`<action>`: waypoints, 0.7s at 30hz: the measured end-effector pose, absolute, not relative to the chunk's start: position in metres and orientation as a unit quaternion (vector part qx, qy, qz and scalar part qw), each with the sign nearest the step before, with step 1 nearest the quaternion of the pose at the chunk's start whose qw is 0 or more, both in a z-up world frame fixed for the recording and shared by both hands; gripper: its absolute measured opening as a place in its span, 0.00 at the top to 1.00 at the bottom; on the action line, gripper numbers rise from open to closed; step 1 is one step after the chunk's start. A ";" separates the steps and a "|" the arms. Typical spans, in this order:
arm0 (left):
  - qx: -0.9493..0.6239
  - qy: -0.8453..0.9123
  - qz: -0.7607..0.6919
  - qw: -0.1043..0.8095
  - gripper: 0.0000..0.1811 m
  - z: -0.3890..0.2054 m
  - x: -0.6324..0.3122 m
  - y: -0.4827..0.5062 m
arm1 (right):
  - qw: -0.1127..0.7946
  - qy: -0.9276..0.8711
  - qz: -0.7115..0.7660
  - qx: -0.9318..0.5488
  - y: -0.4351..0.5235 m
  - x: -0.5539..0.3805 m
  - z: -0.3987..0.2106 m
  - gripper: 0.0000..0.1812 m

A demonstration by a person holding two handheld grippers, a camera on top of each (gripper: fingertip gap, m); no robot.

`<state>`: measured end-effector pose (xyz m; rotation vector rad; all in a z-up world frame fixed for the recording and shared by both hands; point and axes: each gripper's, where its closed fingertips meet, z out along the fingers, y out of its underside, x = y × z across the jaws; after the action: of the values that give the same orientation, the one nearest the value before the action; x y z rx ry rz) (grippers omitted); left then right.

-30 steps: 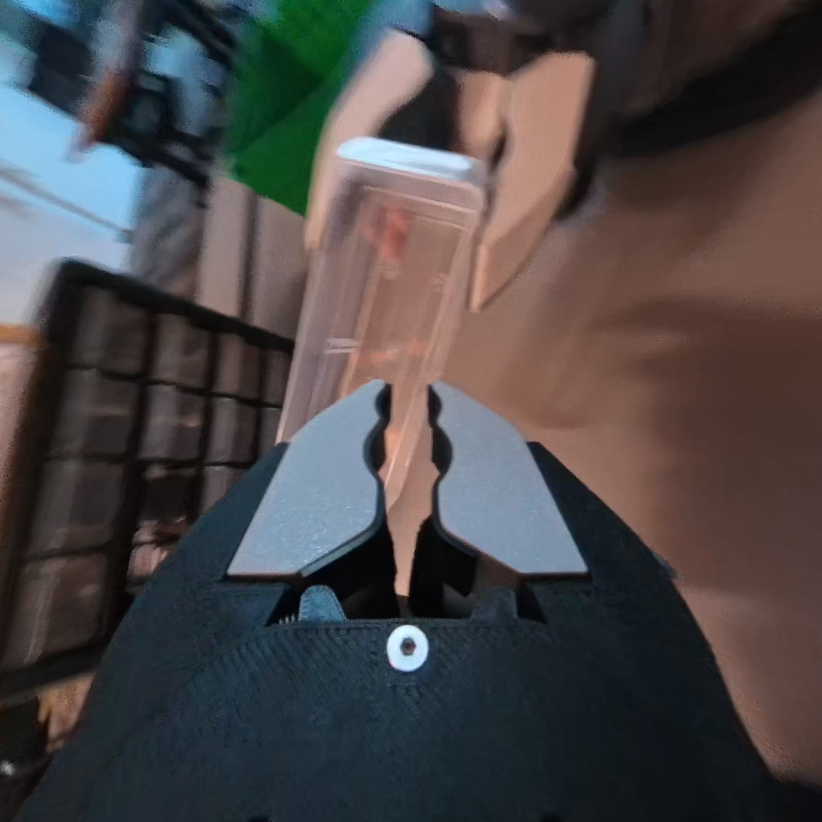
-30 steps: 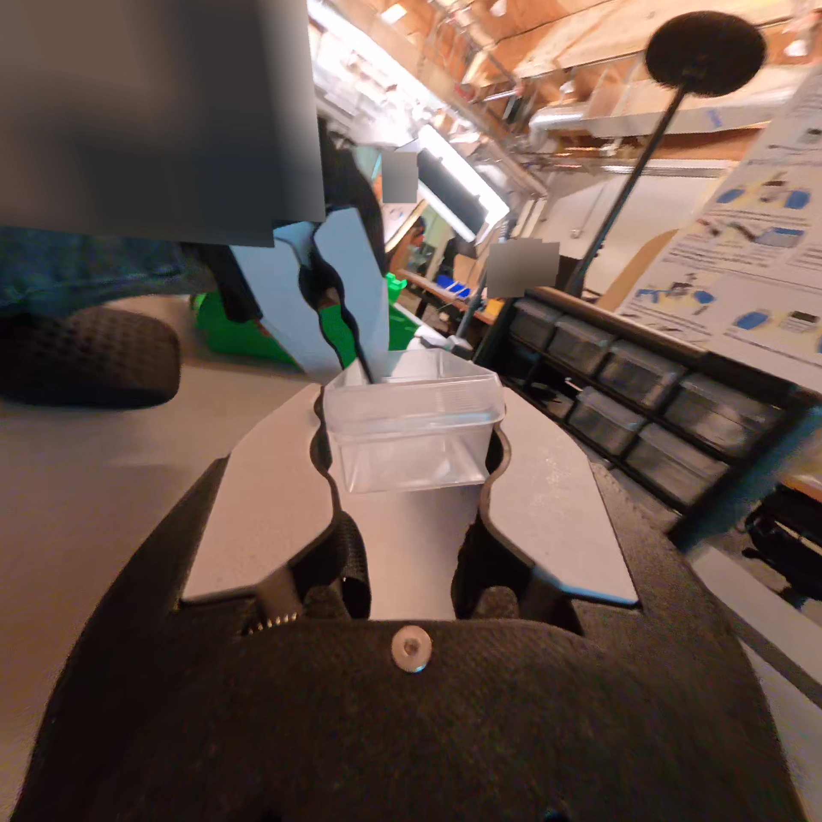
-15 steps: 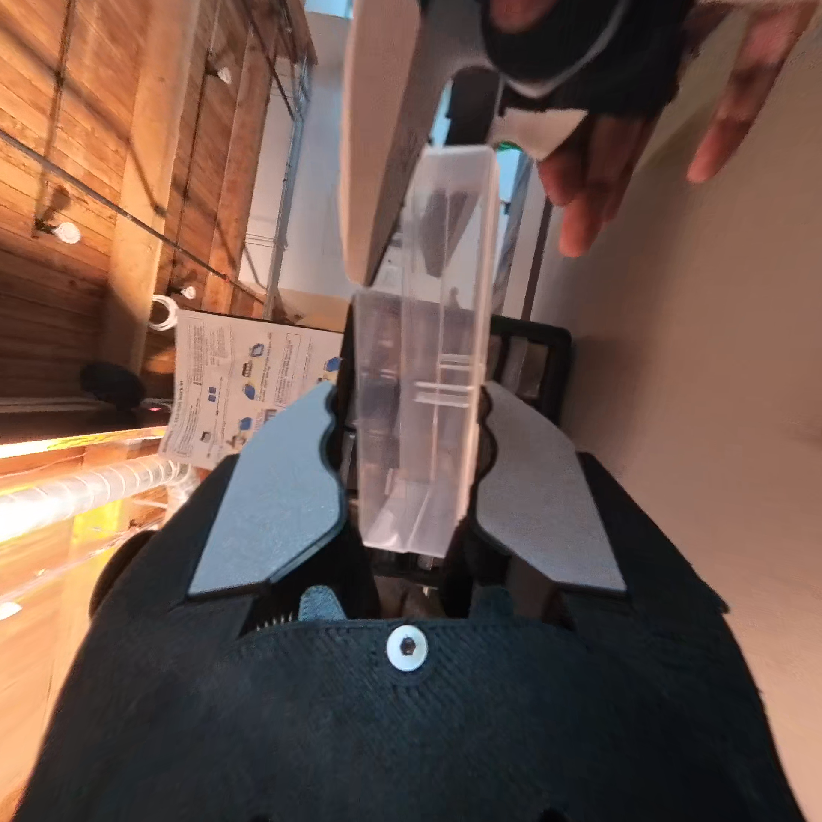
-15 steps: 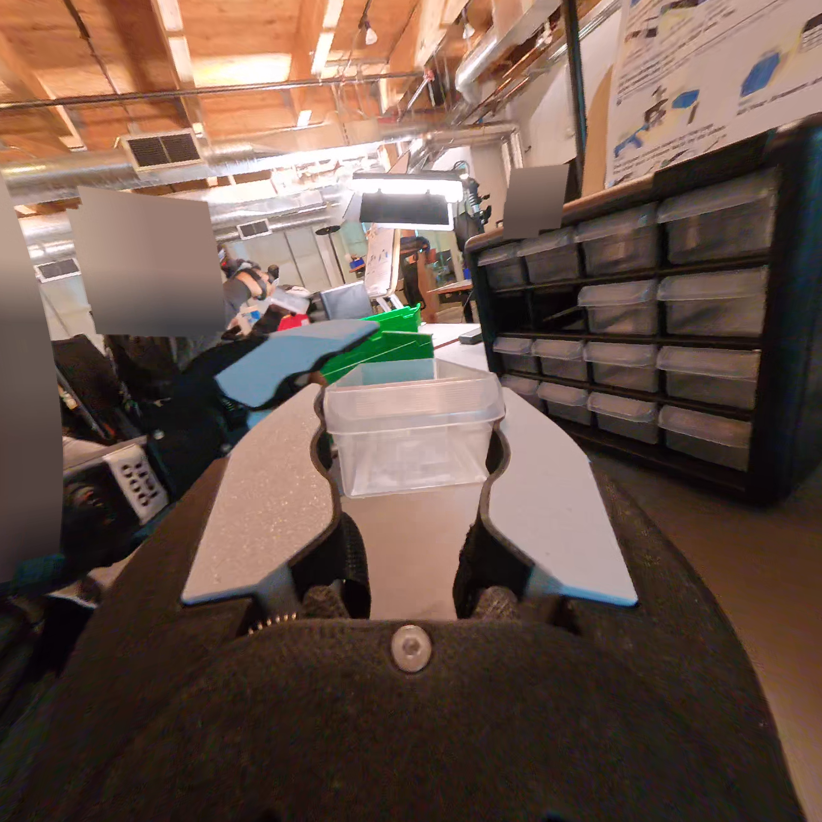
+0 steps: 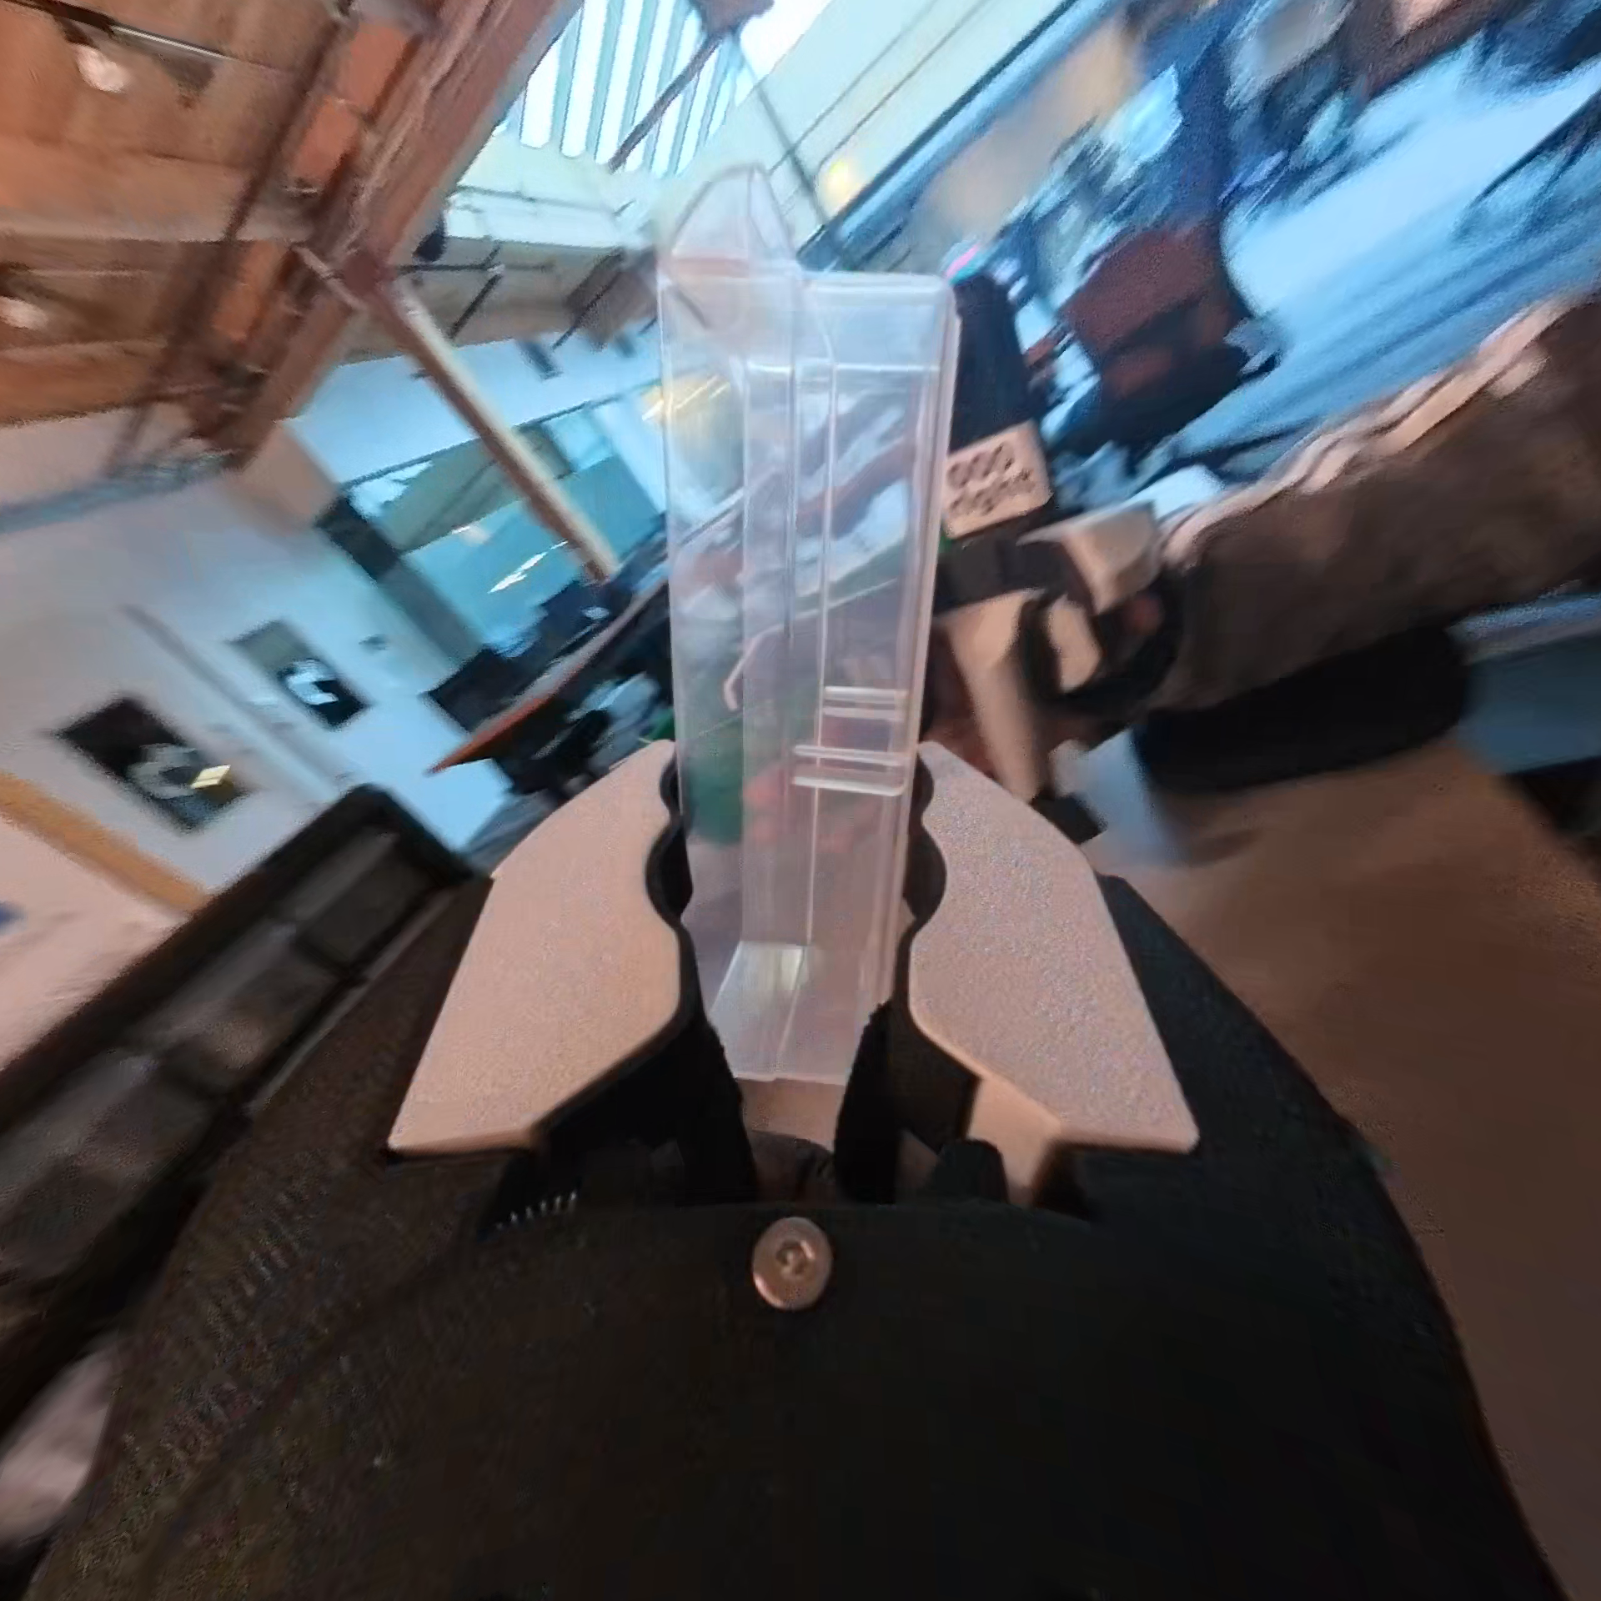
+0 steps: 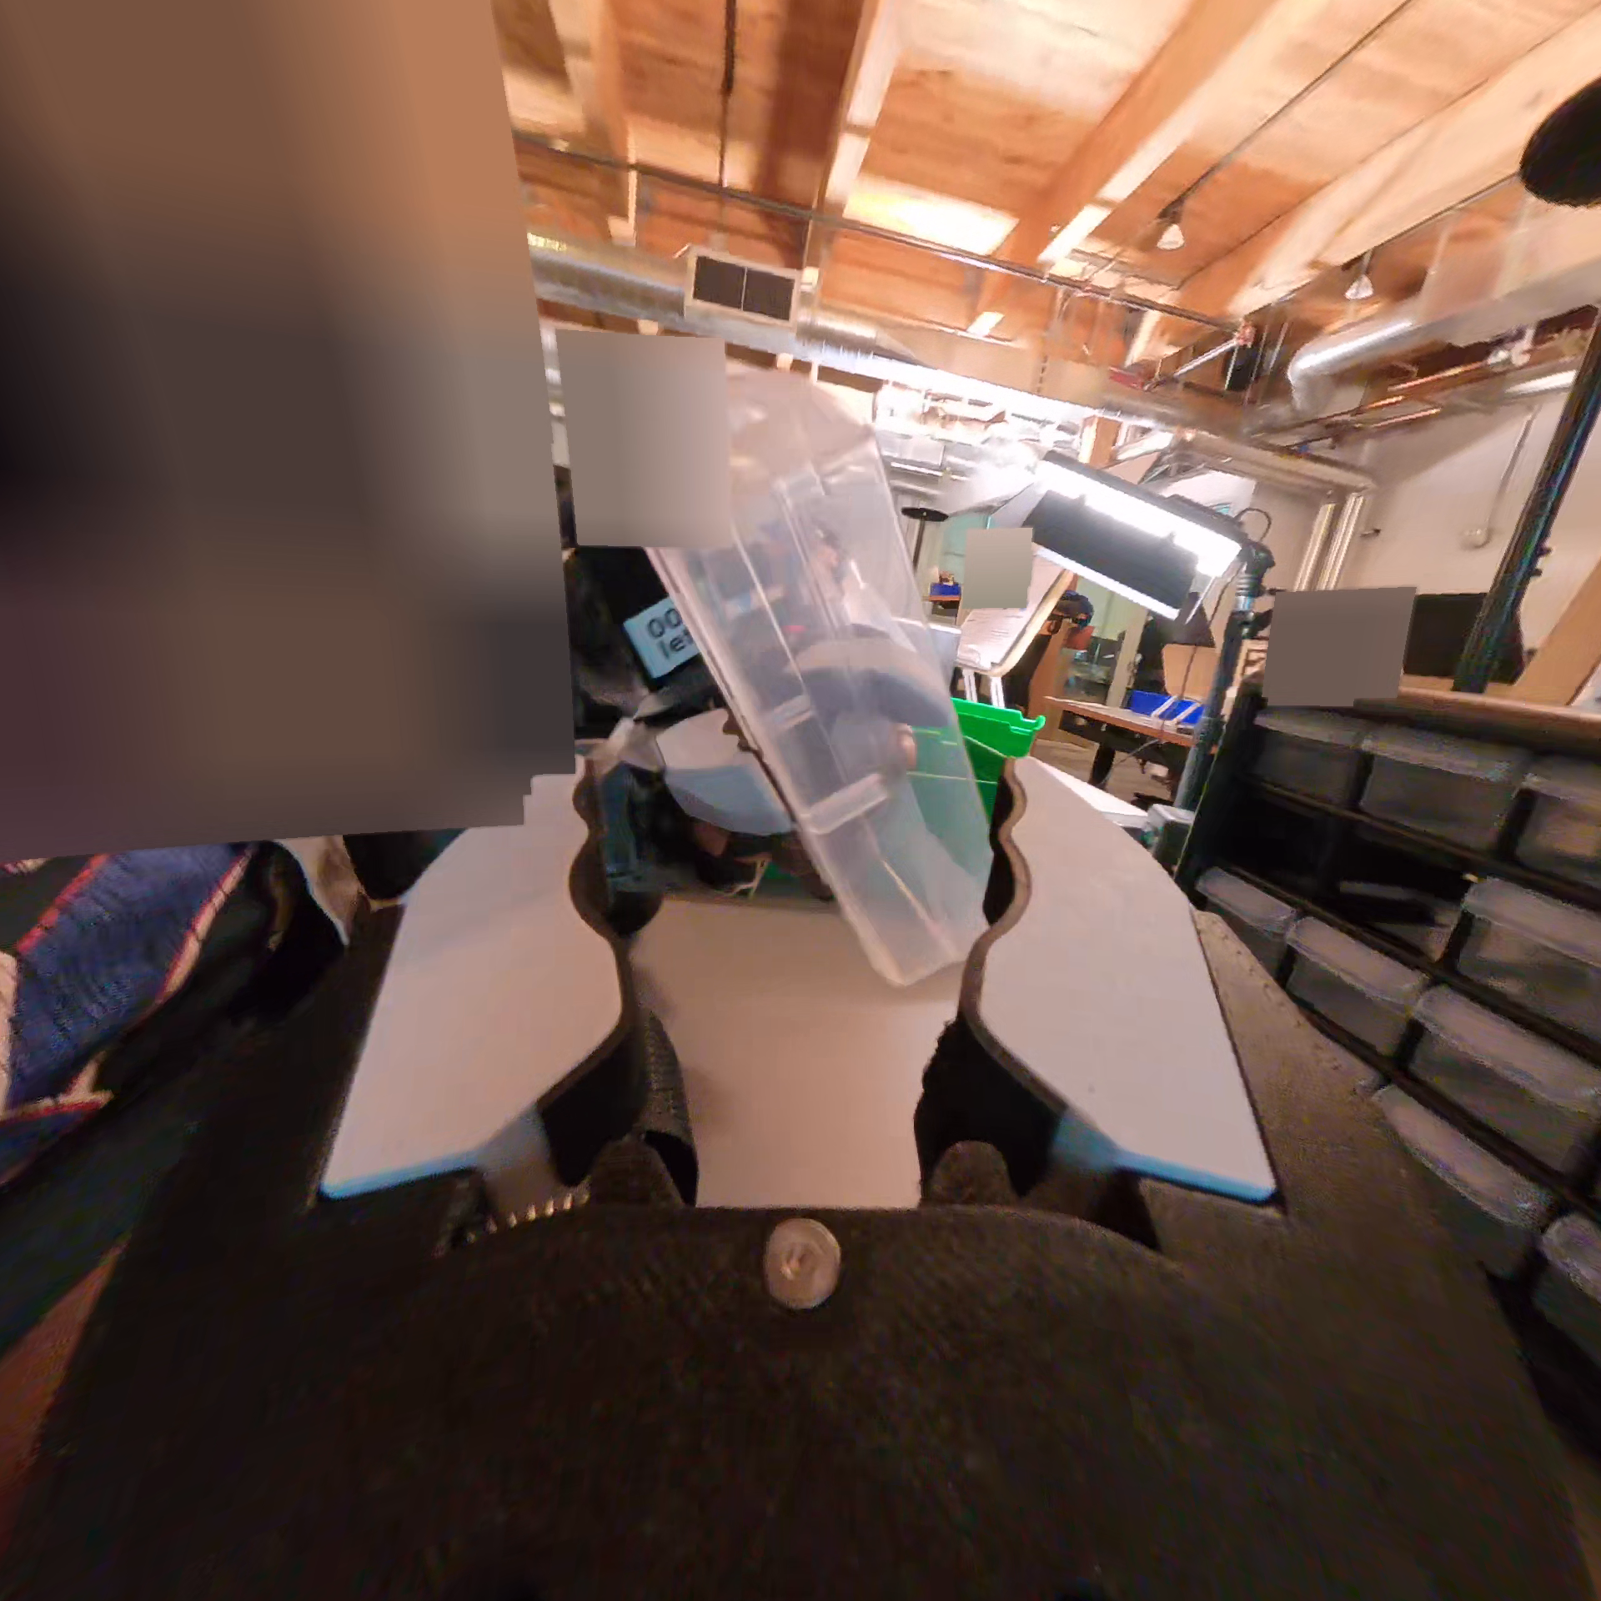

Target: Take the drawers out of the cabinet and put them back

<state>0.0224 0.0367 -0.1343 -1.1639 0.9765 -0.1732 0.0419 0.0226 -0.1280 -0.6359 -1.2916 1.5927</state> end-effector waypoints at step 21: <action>-0.693 0.235 -0.088 0.676 0.42 -0.130 0.020 0.066 | 0.776 -0.583 -0.111 -0.212 0.108 0.019 -0.149 0.75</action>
<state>0.0205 0.0661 -0.1295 -1.5576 0.5274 -0.1977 0.0190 0.1080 -0.1487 -0.4591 -1.2618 -0.2398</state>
